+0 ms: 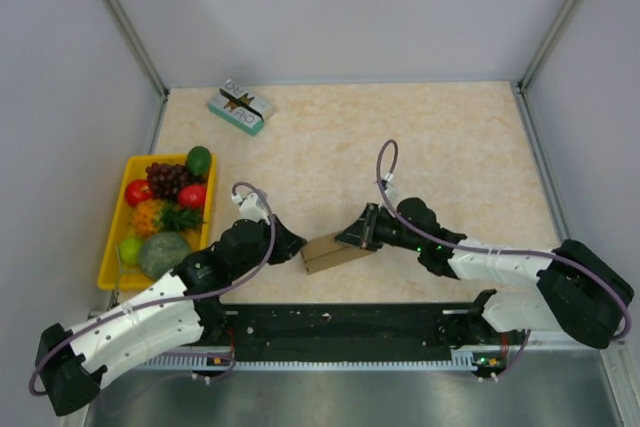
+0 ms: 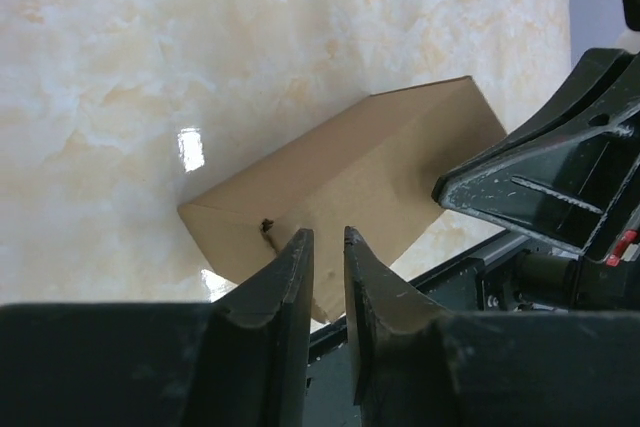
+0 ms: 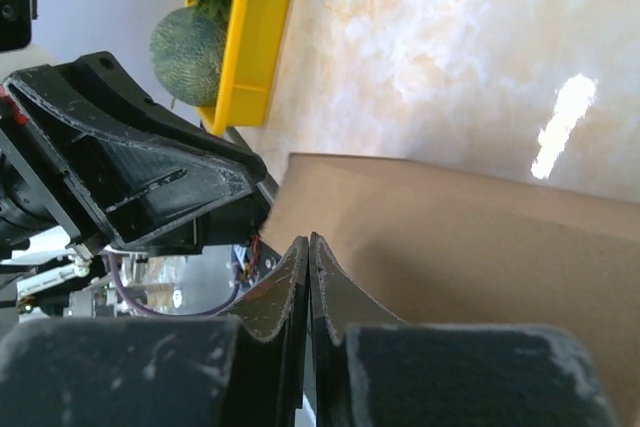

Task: Fold the paper box

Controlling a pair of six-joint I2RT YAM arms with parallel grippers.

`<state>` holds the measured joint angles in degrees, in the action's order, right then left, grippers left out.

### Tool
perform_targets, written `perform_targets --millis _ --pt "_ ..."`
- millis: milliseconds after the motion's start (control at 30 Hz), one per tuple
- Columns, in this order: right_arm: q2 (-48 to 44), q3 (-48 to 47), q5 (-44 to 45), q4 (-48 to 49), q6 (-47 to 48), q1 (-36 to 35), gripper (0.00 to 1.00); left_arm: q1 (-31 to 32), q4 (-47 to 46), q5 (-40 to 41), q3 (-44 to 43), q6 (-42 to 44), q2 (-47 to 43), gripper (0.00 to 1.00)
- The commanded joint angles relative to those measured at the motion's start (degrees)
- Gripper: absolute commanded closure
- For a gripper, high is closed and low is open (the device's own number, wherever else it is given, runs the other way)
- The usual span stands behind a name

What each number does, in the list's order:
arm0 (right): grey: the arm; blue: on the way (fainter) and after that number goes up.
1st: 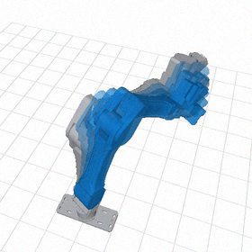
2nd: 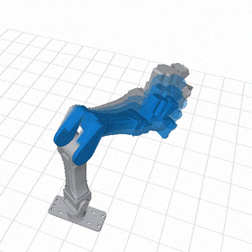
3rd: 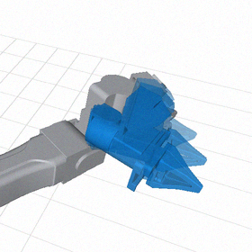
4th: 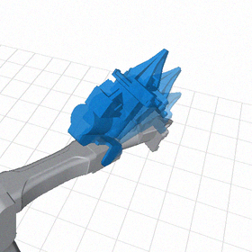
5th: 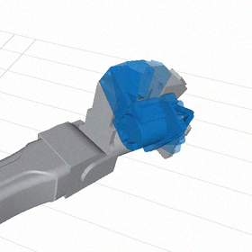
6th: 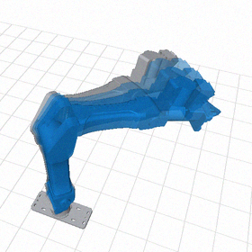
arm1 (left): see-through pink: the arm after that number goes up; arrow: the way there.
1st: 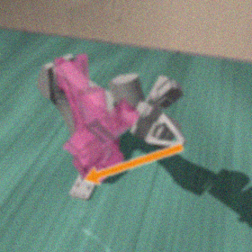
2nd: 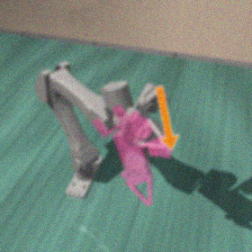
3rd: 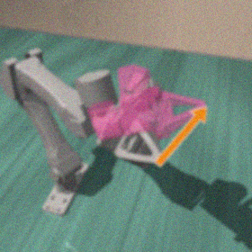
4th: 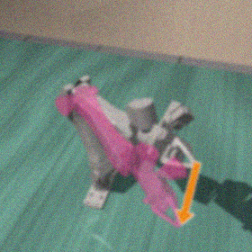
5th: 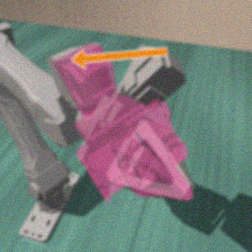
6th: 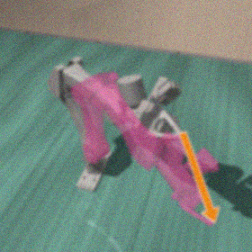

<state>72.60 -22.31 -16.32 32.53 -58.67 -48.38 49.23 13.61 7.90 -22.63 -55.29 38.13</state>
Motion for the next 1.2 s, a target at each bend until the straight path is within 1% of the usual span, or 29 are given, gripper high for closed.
perform_targets --millis 0,33,133,167,200,267,300,367,433,500,567,600,633,700,733,767,800,833,900,1000,1067,1133,1167 --pt "-6.7 -7.3 -0.2 -12.2 5.4 1.8 0.99 0.2 1.4 -0.2 -4.4 2.7 -0.6 0.76" --pt "-7.5 -7.7 -0.6 -13.4 5.8 3.1 0.97 0.2 0.5 -2.3 -3.9 2.2 0.2 0.76" --pt "-10.9 -7.6 -2.2 -17.8 7.3 6.0 0.96 0.3 -3.5 -6.2 -0.8 -0.3 2.3 0.82" --pt "-11.8 -6.8 -3.1 -18.4 7.5 8.5 0.96 0.4 -5.0 -7.0 0.6 -1.9 2.6 0.82" --pt "-13.0 -4.3 -4.1 -17.6 7.2 9.9 0.96 0.3 -8.6 -7.6 3.9 -2.8 2.7 0.84" --pt "-13.1 -0.8 -7.9 -14.0 5.5 14.1 0.96 0.4 -11.5 -10.2 6.8 -4.7 3.1 0.85" --pt "-11.9 2.7 -9.1 -9.4 5.5 15.0 0.97 0.5 -11.8 -9.9 8.7 -5.1 3.2 0.87" --pt "-9.2 4.8 -10.6 -6.8 7.1 15.7 1.0 0.6 -10.5 -8.4 10.3 -5.4 2.6 0.87" --pt "-4.4 6.7 -13.5 -1.7 7.7 15.8 1.0 0.7 -7.3 -5.5 11.9 -5.3 1.0 0.87" --pt "-2.9 8.3 -14.4 2.3 7.0 16.2 1.0 0.6 -5.1 -4.0 12.3 -5.1 -1.1 0.87" --pt "-4.1 7.7 -13.7 -0.3 8.2 16.3 1.0 0.7 -2.0 -3.8 11.5 -4.2 -2.8 0.87" --pt "-5.5 5.7 -13.3 -2.6 8.8 16.2 1.0 0.6 -0.9 -3.3 9.8 -3.8 -4.2 0.87" --pt "-8.3 4.4 -13.0 -8.4 9.4 16.3 1.0 0.7 0.3 -3.2 8.7 -3.0 -4.6 0.85" --pt "-11.9 -0.5 -12.3 -14.6 11.7 16.3 1.0 0.7 2.7 -3.9 4.6 -0.3 -4.5 0.81" --pt "-13.4 -2.0 -10.9 -19.8 12.4 16.4 1.0 0.6 2.7 -4.5 3.2 0.8 -3.9 0.79" --pt "-16.1 -3.4 -10.6 -21.8 13.7 16.6 1.0 0.6 2.3 -5.5 1.9 2.4 -3.2 0.76" --pt "-17.0 -5.8 -10.5 -23.5 14.2 17.0 1.0 0.7 2.0 -6.6 -1.0 3.2 -1.4 0.74" --pt "-17.6 -6.6 -11.0 -24.8 14.4 17.9 1.0 0.6 2.0 -9.8 -2.3 3.7 -0.4 0.73" --pt "-17.1 -7.7 -12.2 -24.8 14.6 18.7 1.0 0.6 2.2 -12.1 -5.6 4.1 2.8 0.72" --pt "-14.3 -5.7 -14.4 -20.9 13.6 18.8 1.0 0.7 -0.9 -13.9 -4.0 2.9 4.6 0.75" --pt "-12.8 -1.0 -15.9 -13.6 11.0 18.9 1.0 0.7 -3.1 -14.1 -1.3 0.8 4.1 0.77" --pt "-10.1 2.2 -16.4 -9.3 9.8 18.9 1.0 0.8 -5.0 -13.4 3.6 -0.4 2.7 0.79" --pt "-9.2 5.7 -16.6 -7.0 8.4 19.0 1.0 0.8 -5.2 -12.6 6.8 -1.8 2.1 0.79"
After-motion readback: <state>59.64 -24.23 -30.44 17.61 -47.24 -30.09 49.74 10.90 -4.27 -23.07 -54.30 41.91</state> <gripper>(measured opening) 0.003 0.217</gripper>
